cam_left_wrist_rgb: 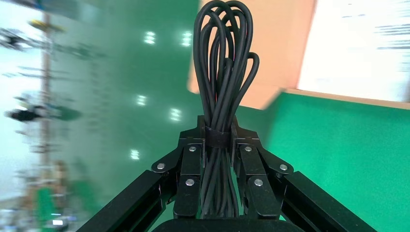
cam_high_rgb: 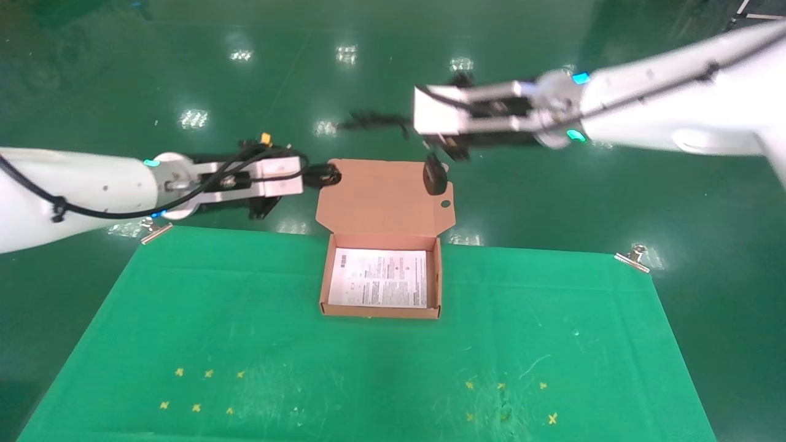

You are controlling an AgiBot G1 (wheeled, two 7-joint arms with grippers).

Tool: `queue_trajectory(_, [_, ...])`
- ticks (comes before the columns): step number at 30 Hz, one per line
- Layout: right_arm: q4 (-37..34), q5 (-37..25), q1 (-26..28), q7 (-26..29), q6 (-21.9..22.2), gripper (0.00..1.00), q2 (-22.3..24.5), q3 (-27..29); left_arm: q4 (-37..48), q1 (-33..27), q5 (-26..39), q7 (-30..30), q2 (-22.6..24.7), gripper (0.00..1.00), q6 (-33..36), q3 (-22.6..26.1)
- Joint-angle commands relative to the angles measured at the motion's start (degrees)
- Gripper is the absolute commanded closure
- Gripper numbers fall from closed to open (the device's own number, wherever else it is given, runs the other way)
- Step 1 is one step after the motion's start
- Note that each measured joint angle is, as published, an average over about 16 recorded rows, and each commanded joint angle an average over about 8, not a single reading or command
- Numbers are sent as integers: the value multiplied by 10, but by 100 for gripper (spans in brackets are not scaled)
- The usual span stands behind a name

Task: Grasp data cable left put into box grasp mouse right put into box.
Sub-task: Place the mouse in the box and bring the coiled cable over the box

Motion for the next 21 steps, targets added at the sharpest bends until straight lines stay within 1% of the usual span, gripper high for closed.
queue_trajectory(1, [-25,11,11,-24,13,100,-21,8,-15,-3,18,-10,5,100,-11,1])
queue_trajectory(7, [-100,33,39,-90,18,100,-67,21,-37,-13,54,-36,10,100,-20,1])
queue_trajectory(10, [-120,39,50,-112,16,100,-78,23,-47,-12,63,-43,9,100,-23,0])
queue_trajectory(14, [-121,44,54,-120,15,100,-82,21,-56,-5,63,-48,2,100,-22,0])
queue_trajectory(21, [-113,43,39,-108,22,100,-80,8,-52,10,74,-56,-21,100,-10,2])
